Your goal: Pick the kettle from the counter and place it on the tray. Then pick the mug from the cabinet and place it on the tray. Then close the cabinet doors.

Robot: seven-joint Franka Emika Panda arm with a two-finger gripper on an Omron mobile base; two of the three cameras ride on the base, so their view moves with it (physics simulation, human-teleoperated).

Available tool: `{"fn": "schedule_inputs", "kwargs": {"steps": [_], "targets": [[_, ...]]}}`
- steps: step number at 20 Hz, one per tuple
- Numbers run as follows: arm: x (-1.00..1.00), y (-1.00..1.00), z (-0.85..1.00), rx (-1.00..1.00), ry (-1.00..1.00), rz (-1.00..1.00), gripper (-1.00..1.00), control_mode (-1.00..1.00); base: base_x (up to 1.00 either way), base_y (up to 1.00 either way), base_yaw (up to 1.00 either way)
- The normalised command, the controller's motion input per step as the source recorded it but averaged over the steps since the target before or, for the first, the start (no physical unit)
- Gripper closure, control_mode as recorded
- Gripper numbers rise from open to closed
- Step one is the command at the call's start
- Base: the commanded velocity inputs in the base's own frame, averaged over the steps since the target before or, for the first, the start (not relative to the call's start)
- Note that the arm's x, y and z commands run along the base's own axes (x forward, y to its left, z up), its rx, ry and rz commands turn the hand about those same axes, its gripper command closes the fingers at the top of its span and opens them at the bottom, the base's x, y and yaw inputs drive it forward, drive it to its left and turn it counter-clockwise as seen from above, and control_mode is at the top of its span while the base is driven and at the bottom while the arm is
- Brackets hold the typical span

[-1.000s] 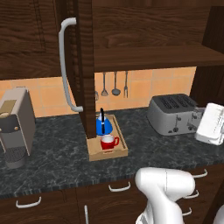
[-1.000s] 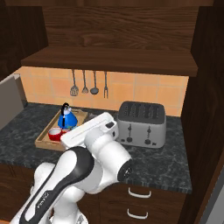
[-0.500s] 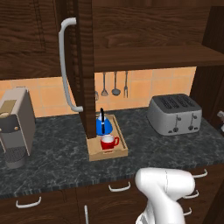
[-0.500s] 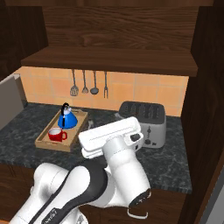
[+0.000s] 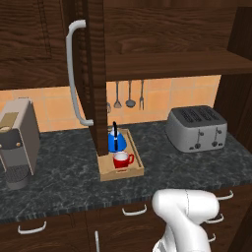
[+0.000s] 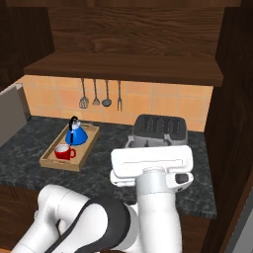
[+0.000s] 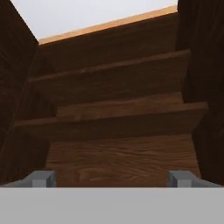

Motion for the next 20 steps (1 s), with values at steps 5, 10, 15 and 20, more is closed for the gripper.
{"fn": "schedule_inputs", "kwargs": {"steps": [5,10,15,20], "targets": [[-0.48,-0.74,0.05,0.05,-0.03,-0.32,-1.0,-1.0,0.0,0.0,0.0],[-0.34,-0.77,0.01,0.01,0.0,-0.25,-1.0,-1.0,0.0,0.0,0.0],[-0.19,-0.73,0.0,0.0,0.0,-0.2,-1.0,-1.0,0.0,0.0,0.0],[-0.04,-0.61,-0.02,0.0,0.07,-0.13,-1.0,-1.0,0.0,0.0,0.0]]}}
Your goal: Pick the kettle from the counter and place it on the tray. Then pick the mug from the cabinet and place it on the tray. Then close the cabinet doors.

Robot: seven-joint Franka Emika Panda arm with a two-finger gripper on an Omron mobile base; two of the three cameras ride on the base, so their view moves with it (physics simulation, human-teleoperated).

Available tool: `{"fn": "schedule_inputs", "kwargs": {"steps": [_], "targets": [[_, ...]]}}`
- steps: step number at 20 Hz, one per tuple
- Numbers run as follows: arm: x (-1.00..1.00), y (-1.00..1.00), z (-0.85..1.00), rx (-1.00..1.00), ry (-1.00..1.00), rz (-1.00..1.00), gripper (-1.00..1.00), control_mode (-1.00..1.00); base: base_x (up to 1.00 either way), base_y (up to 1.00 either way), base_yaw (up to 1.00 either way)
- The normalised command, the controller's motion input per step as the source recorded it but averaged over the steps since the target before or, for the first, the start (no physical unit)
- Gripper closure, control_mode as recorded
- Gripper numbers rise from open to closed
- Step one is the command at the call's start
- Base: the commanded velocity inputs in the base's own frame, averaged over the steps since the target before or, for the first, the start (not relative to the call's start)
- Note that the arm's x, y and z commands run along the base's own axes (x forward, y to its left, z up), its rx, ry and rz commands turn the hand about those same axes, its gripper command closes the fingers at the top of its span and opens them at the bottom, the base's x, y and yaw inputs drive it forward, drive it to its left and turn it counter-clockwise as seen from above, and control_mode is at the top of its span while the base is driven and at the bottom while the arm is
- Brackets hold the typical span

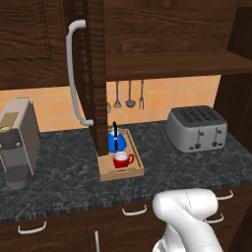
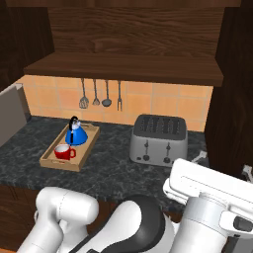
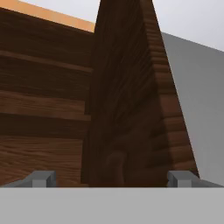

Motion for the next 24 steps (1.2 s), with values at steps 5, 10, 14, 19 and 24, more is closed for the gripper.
{"fn": "schedule_inputs", "kwargs": {"steps": [5,10,14,19,24], "targets": [[0.0,-0.54,-0.09,0.0,0.11,-0.02,-1.0,-1.0,0.0,0.0,0.0],[0.0,-0.43,-0.22,-0.01,0.12,0.0,-1.0,-1.0,0.0,0.0,0.0],[0.0,-0.34,-0.27,-0.01,0.06,0.05,-1.0,-1.0,0.0,0.0,0.0],[0.0,-0.1,0.03,0.0,-0.02,0.18,-1.0,-1.0,0.0,0.0,0.0],[0.0,0.0,0.17,-0.07,-0.01,0.17,-1.0,-1.0,0.0,0.0,0.0]]}}
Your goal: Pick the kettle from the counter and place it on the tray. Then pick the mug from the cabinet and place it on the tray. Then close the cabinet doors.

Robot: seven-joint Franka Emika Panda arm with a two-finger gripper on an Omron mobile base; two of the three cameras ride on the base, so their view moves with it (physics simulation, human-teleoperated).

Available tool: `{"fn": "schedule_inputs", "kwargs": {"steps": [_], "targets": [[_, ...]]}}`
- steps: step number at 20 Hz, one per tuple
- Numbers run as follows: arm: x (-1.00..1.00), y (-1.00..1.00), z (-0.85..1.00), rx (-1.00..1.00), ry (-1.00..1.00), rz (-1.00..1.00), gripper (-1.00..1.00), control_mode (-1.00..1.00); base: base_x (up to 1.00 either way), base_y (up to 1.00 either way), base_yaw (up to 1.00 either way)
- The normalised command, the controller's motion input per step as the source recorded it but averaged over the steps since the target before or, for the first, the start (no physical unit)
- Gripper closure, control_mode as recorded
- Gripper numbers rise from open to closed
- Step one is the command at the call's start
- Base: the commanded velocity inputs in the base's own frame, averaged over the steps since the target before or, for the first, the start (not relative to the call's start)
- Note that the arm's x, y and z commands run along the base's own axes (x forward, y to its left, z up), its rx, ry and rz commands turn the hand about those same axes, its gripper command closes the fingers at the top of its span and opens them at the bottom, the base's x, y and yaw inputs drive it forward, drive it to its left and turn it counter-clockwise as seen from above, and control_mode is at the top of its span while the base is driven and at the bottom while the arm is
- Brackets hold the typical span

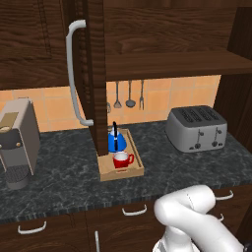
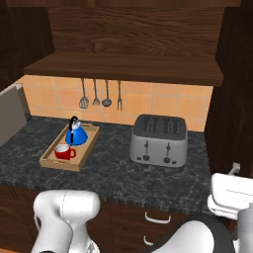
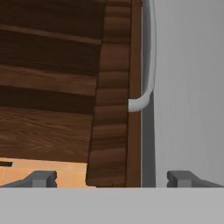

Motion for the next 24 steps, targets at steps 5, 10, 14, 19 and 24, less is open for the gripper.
{"fn": "schedule_inputs", "kwargs": {"steps": [5,10,14,19,24], "targets": [[0.0,0.02,0.3,-0.13,-0.06,0.17,-1.0,-1.0,0.0,0.0,0.0],[0.0,0.24,0.02,-0.16,0.02,0.2,-1.0,-1.0,0.0,0.0,0.0],[0.0,0.31,0.04,-0.15,0.01,0.22,-1.0,-1.0,0.0,0.0,0.0],[-0.01,0.46,0.11,-0.15,0.03,0.19,-1.0,-1.0,0.0,0.0,0.0],[0.11,0.77,0.04,-0.12,0.21,0.2,-1.0,-1.0,0.0,0.0,0.0]]}}
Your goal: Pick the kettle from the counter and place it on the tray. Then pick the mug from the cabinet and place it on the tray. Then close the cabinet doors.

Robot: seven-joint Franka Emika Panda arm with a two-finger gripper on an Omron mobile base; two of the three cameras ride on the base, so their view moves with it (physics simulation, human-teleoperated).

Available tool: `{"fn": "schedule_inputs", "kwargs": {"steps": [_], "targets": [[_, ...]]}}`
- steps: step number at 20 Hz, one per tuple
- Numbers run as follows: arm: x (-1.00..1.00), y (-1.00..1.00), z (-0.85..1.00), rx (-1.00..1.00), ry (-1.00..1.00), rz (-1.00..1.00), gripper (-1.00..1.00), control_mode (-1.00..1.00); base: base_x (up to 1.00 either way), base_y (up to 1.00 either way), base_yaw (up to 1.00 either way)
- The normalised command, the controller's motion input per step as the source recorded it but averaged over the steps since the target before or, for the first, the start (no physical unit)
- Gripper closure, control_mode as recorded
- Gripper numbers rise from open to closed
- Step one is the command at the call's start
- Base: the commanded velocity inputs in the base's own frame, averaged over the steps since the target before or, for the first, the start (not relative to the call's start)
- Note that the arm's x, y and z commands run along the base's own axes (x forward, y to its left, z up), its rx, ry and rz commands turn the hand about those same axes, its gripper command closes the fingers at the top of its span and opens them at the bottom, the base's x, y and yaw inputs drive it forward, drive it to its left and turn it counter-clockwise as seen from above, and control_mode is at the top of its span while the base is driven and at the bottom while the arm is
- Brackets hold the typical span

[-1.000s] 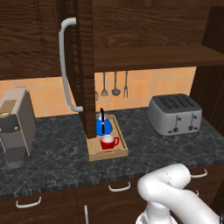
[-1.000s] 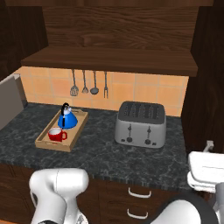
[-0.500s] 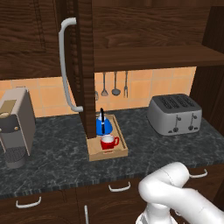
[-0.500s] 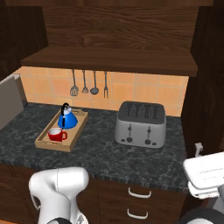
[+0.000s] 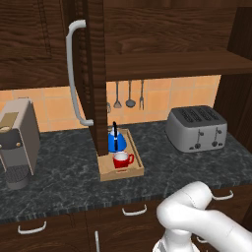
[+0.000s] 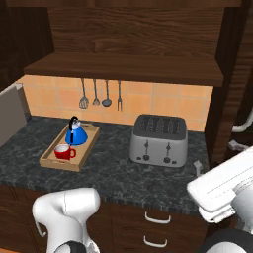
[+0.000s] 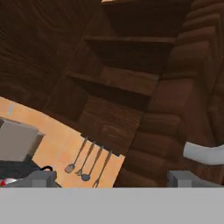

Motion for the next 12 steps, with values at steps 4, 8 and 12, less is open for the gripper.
{"fn": "schedule_inputs", "kwargs": {"steps": [4,8,12], "targets": [[0.52,0.78,0.0,-0.03,0.3,0.23,-1.0,-1.0,0.0,0.0,0.0],[0.67,0.69,0.02,0.0,0.29,0.21,-1.0,-1.0,0.0,0.0,0.0],[0.66,0.68,0.0,0.0,0.22,0.16,-1.0,-1.0,0.0,0.0,0.0]]}}
